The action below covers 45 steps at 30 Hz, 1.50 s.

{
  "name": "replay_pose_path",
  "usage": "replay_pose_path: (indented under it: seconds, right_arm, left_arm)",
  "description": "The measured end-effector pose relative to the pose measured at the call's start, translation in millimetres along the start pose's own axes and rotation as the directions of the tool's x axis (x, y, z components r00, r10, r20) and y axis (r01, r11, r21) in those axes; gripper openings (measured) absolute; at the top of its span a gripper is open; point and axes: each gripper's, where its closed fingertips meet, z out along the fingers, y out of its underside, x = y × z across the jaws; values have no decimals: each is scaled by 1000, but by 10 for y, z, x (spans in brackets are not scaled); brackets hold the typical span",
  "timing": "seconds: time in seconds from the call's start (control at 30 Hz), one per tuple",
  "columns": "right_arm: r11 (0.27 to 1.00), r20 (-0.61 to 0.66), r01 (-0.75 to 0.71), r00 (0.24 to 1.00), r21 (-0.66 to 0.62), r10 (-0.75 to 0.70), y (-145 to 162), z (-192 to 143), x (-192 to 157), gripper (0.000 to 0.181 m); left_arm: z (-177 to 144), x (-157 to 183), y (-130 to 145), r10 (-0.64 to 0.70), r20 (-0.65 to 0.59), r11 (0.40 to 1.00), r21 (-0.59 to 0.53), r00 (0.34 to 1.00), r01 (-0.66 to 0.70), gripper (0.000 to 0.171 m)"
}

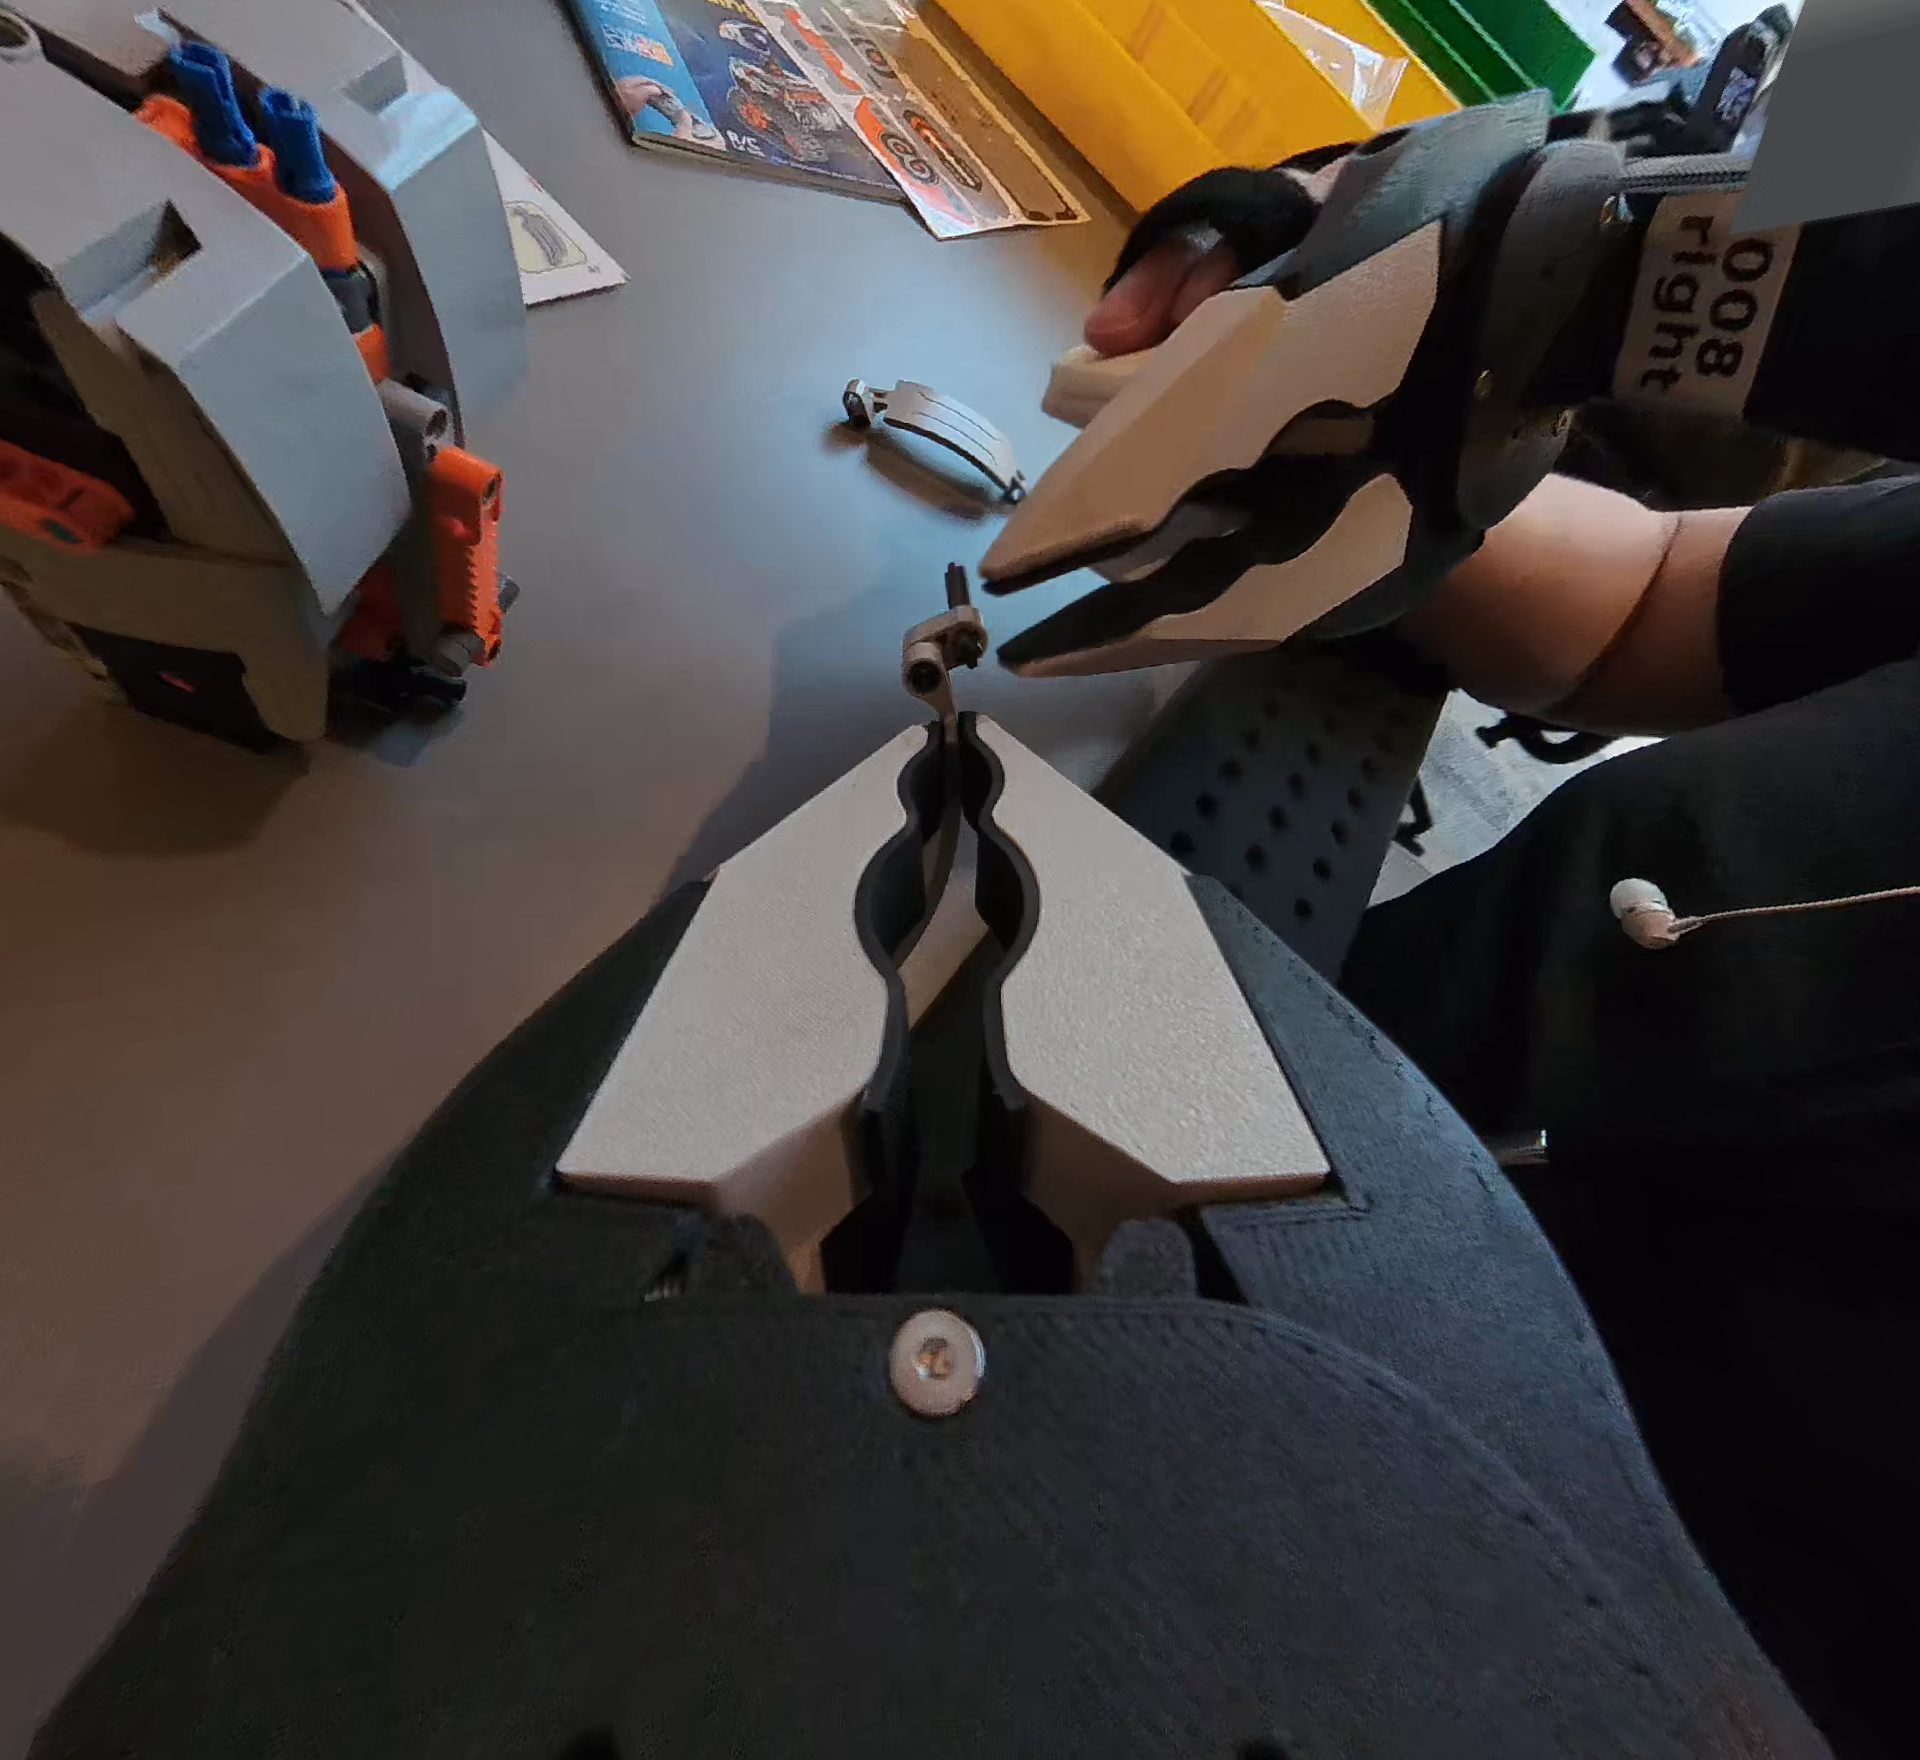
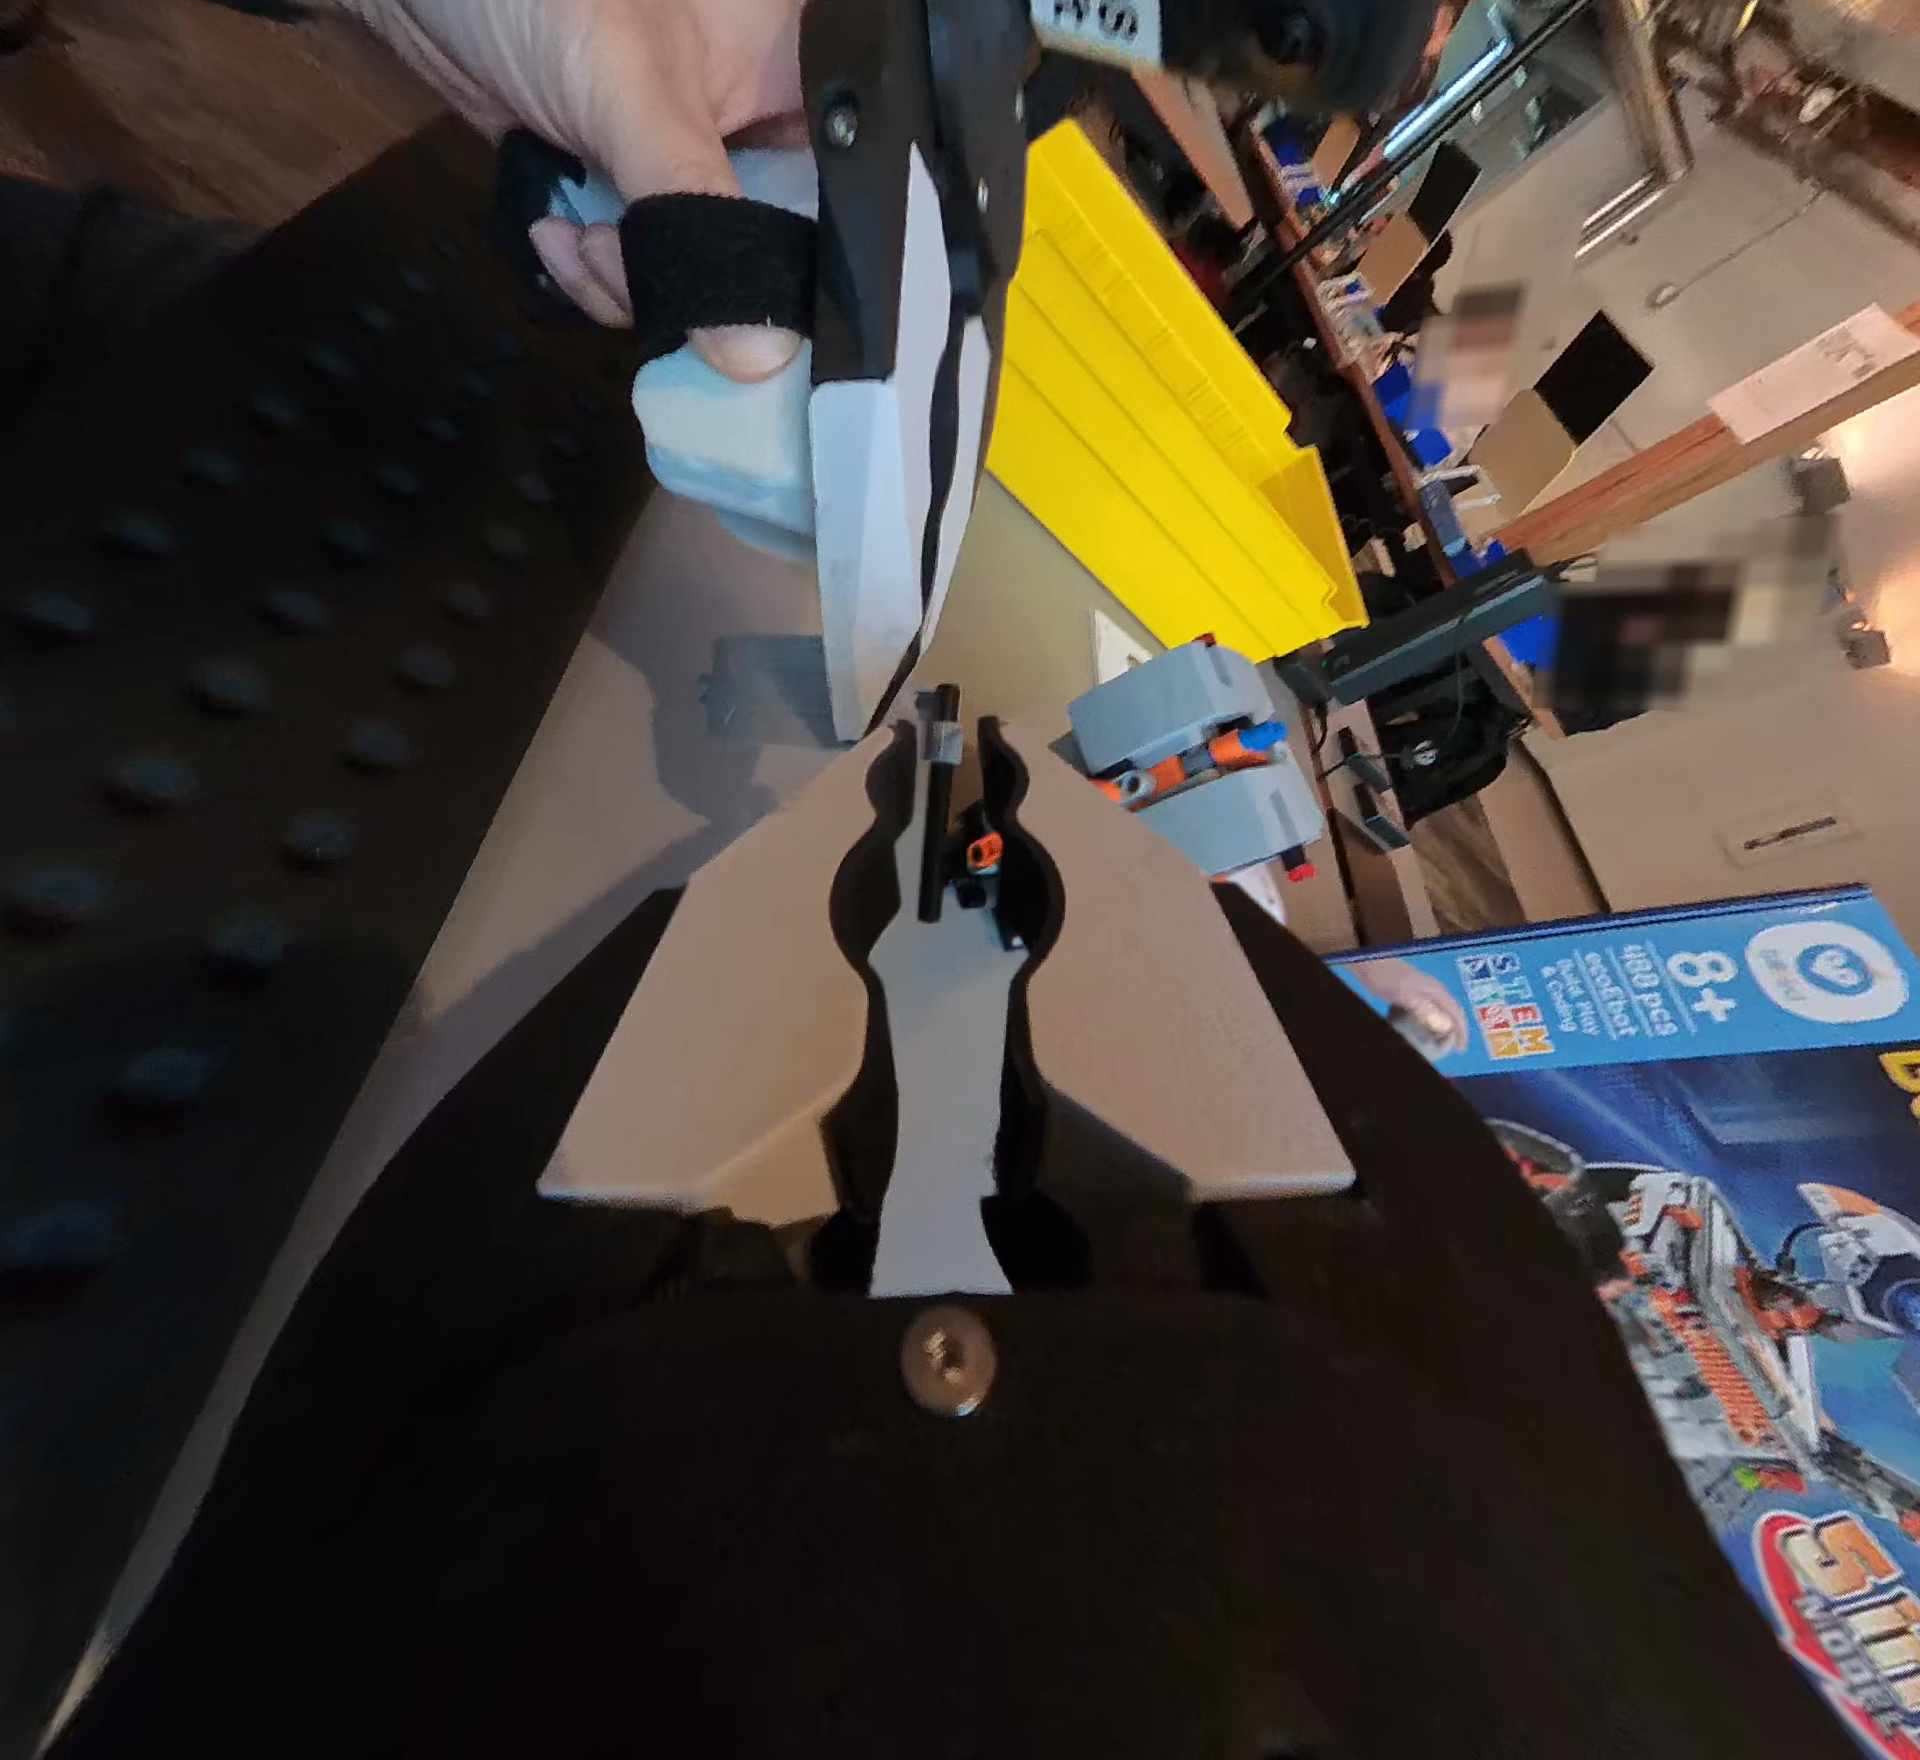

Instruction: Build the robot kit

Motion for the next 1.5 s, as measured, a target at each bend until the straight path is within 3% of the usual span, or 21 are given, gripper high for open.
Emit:
replay_pose_path:
  seconds: [0.13, 0.27, 0.57, 0.77, 0.87, 0.97, 1.5]
  right_arm:
    - [991, 47, -128, 990, -38, 130, 70, 48, -55, 10]
    - [991, 22, -130, 991, -17, 130, 38, 20, 1, 5]
    - [987, -52, 131, 989, -94, -137, 41, 32, -25, 5]
    - [993, 44, -110, 993, -35, 111, 1, 1, -47, 22]
    - [997, -16, 23, 1000, -68, -24, 21, 21, -48, 34]
    - [980, -104, 144, 982, -135, -159, 53, 60, -11, 33]
    - [938, -236, 217, 930, -270, -283, 146, 192, 84, 23]
  left_arm:
    - [-2, 16, 9, 52, 34, 998, -28, 998, -51, 0]
    - [-12, 47, -37, 34, 33, 999, -3, 999, -34, 0]
    - [-46, 61, -54, -71, 0, 997, 5, 997, 71, 0]
    - [-71, 80, -124, -82, -26, 995, 53, 996, 83, 0]
    - [-82, 66, -176, -136, -55, 986, 85, 989, 140, 0]
    - [-93, 42, -198, -188, -73, 975, 109, 980, 195, 0]
    - [-88, -134, -250, -321, -68, 927, 182, 945, 328, 0]
